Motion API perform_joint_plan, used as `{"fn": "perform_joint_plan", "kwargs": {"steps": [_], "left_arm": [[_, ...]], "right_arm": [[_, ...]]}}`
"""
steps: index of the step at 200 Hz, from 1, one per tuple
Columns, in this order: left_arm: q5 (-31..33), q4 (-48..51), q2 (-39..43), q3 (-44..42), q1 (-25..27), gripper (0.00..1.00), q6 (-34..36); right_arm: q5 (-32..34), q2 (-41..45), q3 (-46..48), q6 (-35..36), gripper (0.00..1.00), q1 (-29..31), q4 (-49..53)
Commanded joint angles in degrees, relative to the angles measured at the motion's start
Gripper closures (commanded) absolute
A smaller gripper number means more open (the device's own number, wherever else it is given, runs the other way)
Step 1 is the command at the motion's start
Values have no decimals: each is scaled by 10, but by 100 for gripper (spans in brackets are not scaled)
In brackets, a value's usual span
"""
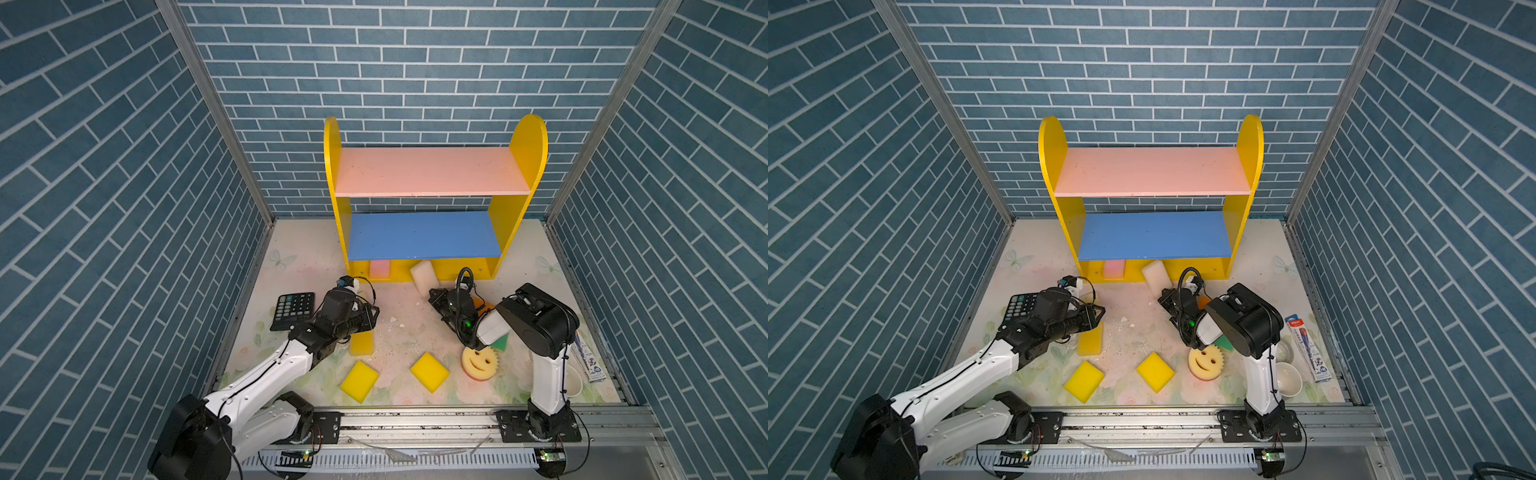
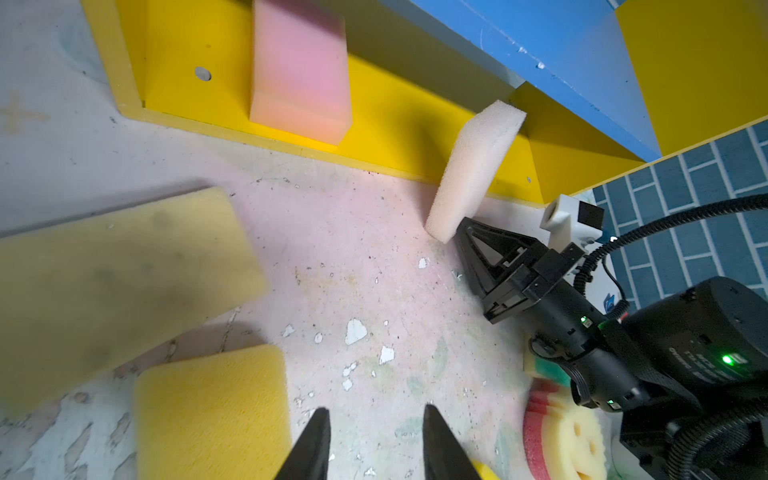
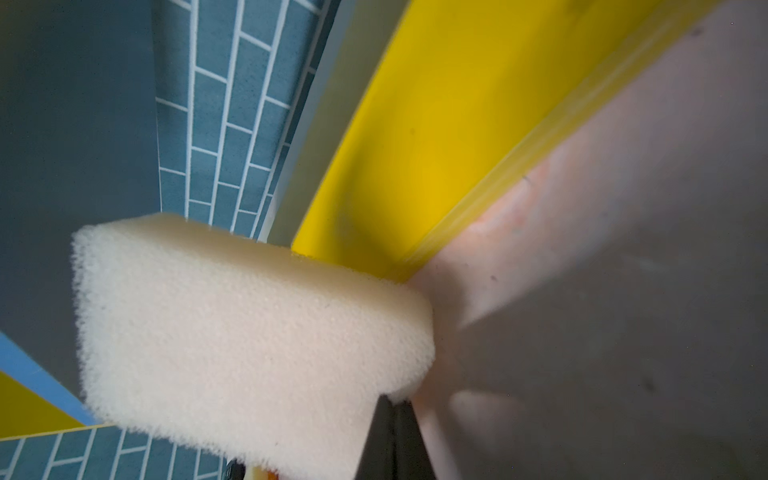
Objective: Place and organize the cleaning sponges onto the shelf
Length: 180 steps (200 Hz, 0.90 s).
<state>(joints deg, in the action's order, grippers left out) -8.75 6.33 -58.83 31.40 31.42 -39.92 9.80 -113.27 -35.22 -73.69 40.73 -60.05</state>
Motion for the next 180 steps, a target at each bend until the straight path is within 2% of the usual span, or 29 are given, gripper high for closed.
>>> {"fn": "perform_joint_plan", "kwargs": {"steps": [1, 42, 92, 119, 139, 155, 180], "left_arm": [[16, 37, 26, -7, 0, 62, 17], [32, 62, 79, -26, -2, 60, 18], [52, 112, 126, -29, -5, 60, 25], [57, 113, 138, -33, -6, 58, 22], [57, 109, 133, -31, -7, 58, 20], [54, 106, 126, -31, -7, 58, 20], [50, 103, 118, -32, -6, 58, 20]], "right_arm": [[80, 24, 18, -40, 100, 18, 26], [115, 26, -33, -47, 100, 47, 59], [169, 8, -73, -103, 100, 55, 63], [172, 9, -96, -104, 100, 58, 75], [166, 5, -107, -107, 88, 59, 74], [159, 2, -112, -109, 74, 61, 71], [151, -2, -112, -114, 67, 66, 69]]}}
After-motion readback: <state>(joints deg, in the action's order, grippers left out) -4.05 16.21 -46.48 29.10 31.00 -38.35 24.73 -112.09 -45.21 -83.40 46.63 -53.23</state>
